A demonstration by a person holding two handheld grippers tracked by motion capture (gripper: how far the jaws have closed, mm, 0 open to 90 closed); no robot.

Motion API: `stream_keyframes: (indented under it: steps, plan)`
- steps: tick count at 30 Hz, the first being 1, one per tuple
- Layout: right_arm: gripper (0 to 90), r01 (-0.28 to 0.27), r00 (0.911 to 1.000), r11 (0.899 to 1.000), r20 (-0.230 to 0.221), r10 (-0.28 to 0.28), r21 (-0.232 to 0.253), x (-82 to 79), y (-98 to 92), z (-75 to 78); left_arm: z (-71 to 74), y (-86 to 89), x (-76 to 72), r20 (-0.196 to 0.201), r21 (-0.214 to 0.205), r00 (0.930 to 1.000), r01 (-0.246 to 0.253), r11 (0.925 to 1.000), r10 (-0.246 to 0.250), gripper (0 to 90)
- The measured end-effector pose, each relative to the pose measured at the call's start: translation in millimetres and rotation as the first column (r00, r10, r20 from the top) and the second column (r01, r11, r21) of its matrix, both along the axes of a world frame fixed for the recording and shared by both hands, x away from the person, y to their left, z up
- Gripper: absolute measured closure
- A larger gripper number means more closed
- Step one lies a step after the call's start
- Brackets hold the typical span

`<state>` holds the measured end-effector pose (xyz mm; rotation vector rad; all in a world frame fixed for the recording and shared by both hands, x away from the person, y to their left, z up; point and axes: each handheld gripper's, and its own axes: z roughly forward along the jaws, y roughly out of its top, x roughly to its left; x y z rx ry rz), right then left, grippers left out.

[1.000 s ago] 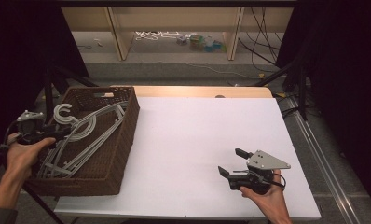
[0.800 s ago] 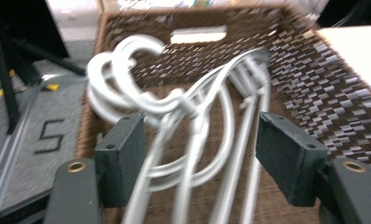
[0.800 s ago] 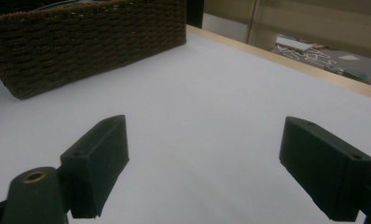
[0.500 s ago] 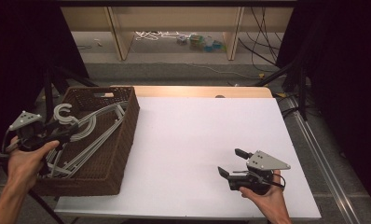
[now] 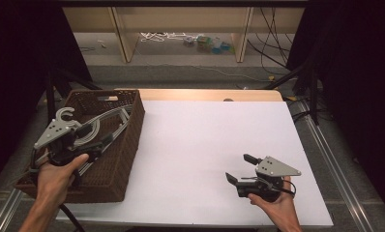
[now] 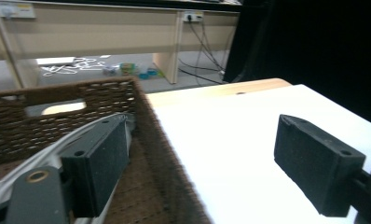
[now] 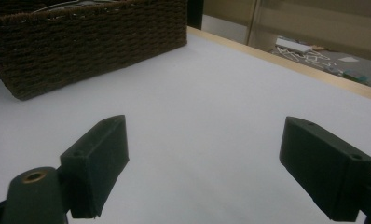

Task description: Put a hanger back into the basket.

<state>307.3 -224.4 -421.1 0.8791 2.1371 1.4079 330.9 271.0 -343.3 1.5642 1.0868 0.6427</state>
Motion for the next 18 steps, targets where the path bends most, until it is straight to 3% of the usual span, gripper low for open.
stream_keyframes:
  steps: [6, 8, 9, 18]
  plan:
    - [16.3, 0.000, 0.9999, 1.000, 0.017, 0.000, 0.000, 0.9, -0.5, -0.1, -2.6, -21.1, -4.1, 0.015, -0.014, 0.9990, 0.042, 0.9990, -0.042, 17.3]
    - [16.3, 0.001, 1.0000, 1.000, 0.001, -0.001, 0.005, 0.3, 0.0, 0.2, -2.8, -24.9, -4.9, 0.022, -0.018, 0.9987, 0.047, 0.9987, -0.046, 17.3]
    - [16.3, 0.001, 0.9998, 1.000, 0.020, -0.001, 0.002, 1.0, -0.3, 0.1, -2.8, -24.9, -4.9, 0.022, -0.018, 0.9987, 0.047, 0.9987, -0.046, 17.4]
    - [16.3, -0.008, 0.9999, 1.000, -0.009, 0.008, 0.008, 0.4, 1.3, -1.1, -10.0, -45.4, -10.2, 0.016, -0.005, 0.9960, 0.088, 0.9961, -0.088, 17.3]
